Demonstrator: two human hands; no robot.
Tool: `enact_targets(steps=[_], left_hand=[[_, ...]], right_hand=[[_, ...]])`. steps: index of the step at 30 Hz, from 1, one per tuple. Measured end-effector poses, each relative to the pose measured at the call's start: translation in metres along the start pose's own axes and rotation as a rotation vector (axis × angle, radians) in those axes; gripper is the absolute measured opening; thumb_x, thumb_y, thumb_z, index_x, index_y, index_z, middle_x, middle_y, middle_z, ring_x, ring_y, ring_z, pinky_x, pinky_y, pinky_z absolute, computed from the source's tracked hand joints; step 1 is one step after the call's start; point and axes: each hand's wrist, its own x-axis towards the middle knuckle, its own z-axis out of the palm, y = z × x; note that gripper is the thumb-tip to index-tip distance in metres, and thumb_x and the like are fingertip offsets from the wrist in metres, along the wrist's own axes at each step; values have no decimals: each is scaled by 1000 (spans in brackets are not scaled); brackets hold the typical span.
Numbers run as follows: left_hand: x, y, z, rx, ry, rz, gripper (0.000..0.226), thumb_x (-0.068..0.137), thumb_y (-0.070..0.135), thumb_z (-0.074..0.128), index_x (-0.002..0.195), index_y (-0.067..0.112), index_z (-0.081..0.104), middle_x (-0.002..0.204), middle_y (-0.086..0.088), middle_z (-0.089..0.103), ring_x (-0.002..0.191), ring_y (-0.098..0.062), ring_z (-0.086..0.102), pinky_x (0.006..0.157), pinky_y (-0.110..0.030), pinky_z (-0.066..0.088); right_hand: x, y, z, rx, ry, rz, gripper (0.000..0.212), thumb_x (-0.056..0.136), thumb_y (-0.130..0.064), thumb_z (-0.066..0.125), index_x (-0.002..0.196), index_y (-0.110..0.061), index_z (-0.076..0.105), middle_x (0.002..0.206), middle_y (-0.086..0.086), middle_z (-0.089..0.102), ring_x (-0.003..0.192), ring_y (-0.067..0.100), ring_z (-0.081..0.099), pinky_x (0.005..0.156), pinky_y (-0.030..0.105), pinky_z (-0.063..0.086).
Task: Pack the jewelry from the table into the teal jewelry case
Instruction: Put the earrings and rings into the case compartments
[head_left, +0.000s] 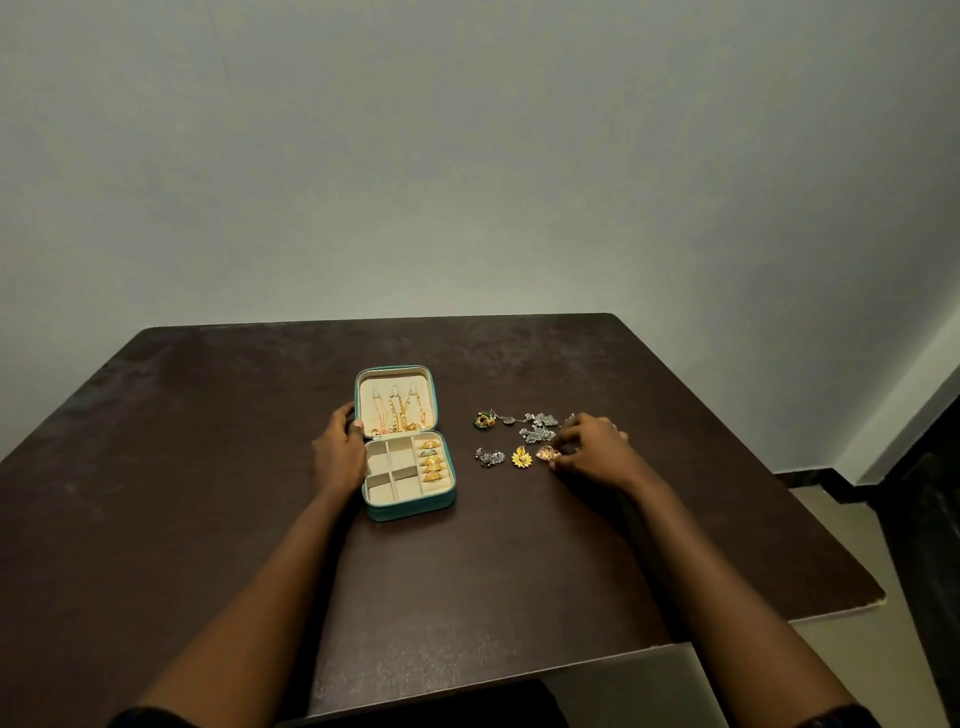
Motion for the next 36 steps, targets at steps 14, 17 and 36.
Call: enact_targets(steps=[14,17,36], left_hand=[[0,0,-1,-15,-3,11,38,99,16,40,136,16,45,131,-14,57,117,-31,54,93,-38,43],[0,0,-1,-5,0,-3,38,99,17,40,137,17,45,131,-14,57,117,-31,54,93,-39,43],[-2,5,-7,-174,24,-111,31,95,17,44,122,16,59,124,-9,62,112,-26,57,93,-38,46]], right_hand=[[34,0,-6,-5,59,20,26,88,-26,62,113,-24,67,122,3,61,121,26,48,104,42,37],[35,-11,-3,-112,-25,-26,27,87,-27,64,114,-29,66,124,-1,57,126,26,40,100,42,31],[14,16,-12,561,334,150,5,88,-2,58,90,-5,62,86,4,63,71,22,60,49,25,47]])
